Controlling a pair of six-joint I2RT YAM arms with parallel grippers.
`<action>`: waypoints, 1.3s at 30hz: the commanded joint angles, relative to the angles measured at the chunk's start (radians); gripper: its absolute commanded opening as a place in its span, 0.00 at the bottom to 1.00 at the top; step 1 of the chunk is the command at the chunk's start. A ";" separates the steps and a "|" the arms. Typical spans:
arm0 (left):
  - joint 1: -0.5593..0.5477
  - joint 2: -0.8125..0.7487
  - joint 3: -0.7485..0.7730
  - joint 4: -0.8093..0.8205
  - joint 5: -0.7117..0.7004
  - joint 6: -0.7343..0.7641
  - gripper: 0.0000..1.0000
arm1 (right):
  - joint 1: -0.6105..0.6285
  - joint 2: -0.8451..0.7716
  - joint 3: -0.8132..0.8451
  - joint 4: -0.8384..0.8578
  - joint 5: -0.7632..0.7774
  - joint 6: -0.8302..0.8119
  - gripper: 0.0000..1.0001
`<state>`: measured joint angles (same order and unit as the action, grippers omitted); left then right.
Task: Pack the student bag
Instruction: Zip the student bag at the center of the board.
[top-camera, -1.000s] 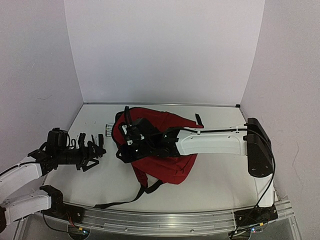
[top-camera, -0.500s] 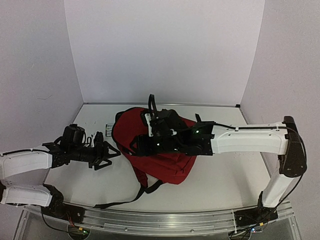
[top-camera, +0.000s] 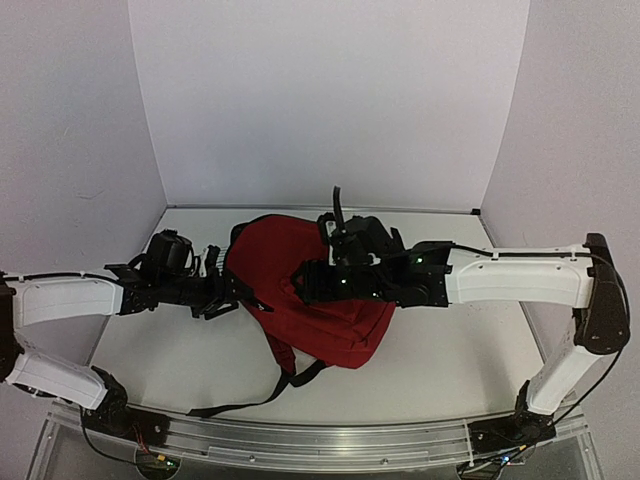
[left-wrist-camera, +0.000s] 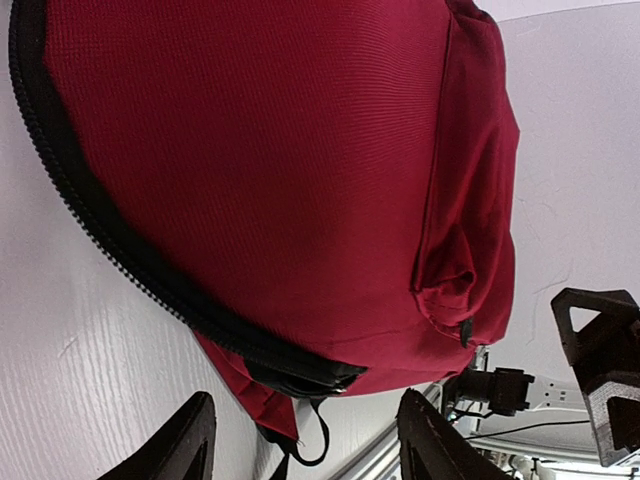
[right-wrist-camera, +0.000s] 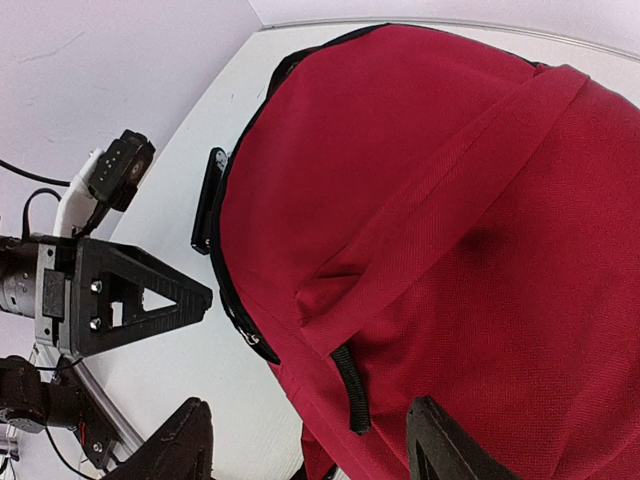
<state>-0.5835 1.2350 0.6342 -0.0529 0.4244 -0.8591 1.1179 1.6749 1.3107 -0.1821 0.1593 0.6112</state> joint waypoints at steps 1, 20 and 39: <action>-0.002 0.039 0.043 -0.009 -0.065 -0.018 0.56 | 0.002 -0.047 -0.016 0.013 0.019 0.021 0.66; -0.001 0.132 0.072 0.048 -0.016 -0.056 0.22 | 0.002 -0.044 -0.041 0.014 0.019 0.034 0.66; -0.001 -0.069 0.008 0.005 -0.050 -0.100 0.01 | 0.069 -0.002 -0.011 -0.010 0.100 -0.247 0.80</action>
<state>-0.5865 1.2068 0.6388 -0.0425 0.3859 -0.9691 1.1706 1.6711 1.2732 -0.1750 0.1652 0.4538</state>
